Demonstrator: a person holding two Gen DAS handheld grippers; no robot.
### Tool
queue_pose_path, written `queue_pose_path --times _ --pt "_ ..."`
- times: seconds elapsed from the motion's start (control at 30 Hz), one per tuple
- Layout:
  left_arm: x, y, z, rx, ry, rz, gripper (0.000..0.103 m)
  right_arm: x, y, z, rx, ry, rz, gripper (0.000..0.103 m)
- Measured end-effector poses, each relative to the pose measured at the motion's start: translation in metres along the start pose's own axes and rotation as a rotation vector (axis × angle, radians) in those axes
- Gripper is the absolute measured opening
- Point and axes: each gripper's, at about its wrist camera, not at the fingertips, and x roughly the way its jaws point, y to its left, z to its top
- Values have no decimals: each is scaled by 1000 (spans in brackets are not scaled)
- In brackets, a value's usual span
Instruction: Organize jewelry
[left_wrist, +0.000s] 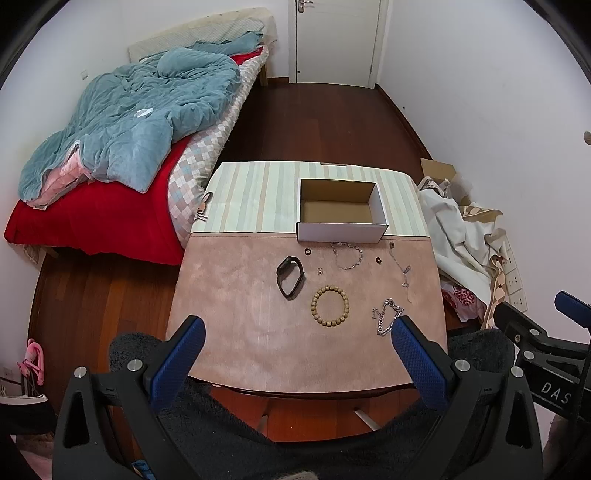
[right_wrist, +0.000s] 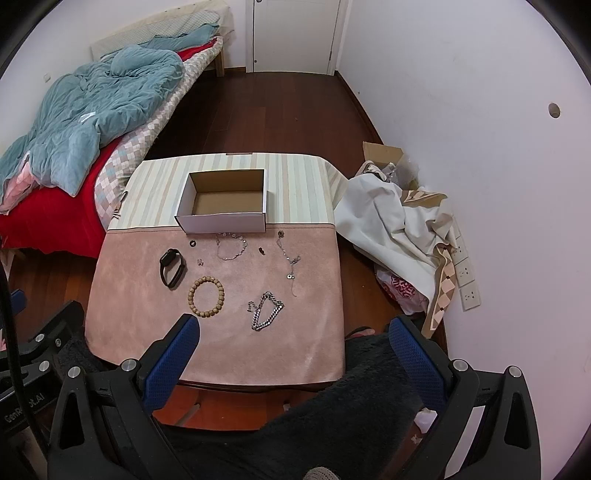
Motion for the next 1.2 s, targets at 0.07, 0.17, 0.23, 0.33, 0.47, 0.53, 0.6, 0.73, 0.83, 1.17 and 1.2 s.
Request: queue_pose_path --times 0.07,0.17,0.23,0.33,0.47,0.53,0.6,0.73,0.83,1.17,1.2 --pt "0 -1 -1 4 0 1 103 -1 -1 0 -1 0 -1 103" --pt "0 -2 -1 5 1 2 103 -2 -4 0 0 2 -1 103" --pt "0 -2 -1 4 0 2 103 -2 -6 1 -2 3 -1 103" --pt "0 -2 -1 4 -1 2 103 -2 -5 0 0 1 -2 103" --pt "0 -2 -1 5 -1 3 103 -3 -6 -1 -1 0 -2 103" --pt "0 -2 -1 6 -1 3 103 -5 -8 -2 0 -1 -3 103" --pt "0 -3 0 5 -1 3 103 -4 -9 -3 0 0 -3 103" --pt "0 -3 0 5 -2 4 103 -5 -9 -3 -1 -2 -4 103" --pt "0 -3 0 6 -1 5 103 -5 -10 -3 0 -4 -4 103" --pt "-1 -4 0 6 -2 5 103 -5 -10 -3 0 -5 -6 103" --pt "-1 -4 0 6 -2 5 103 -5 -10 -3 0 -6 -6 103"
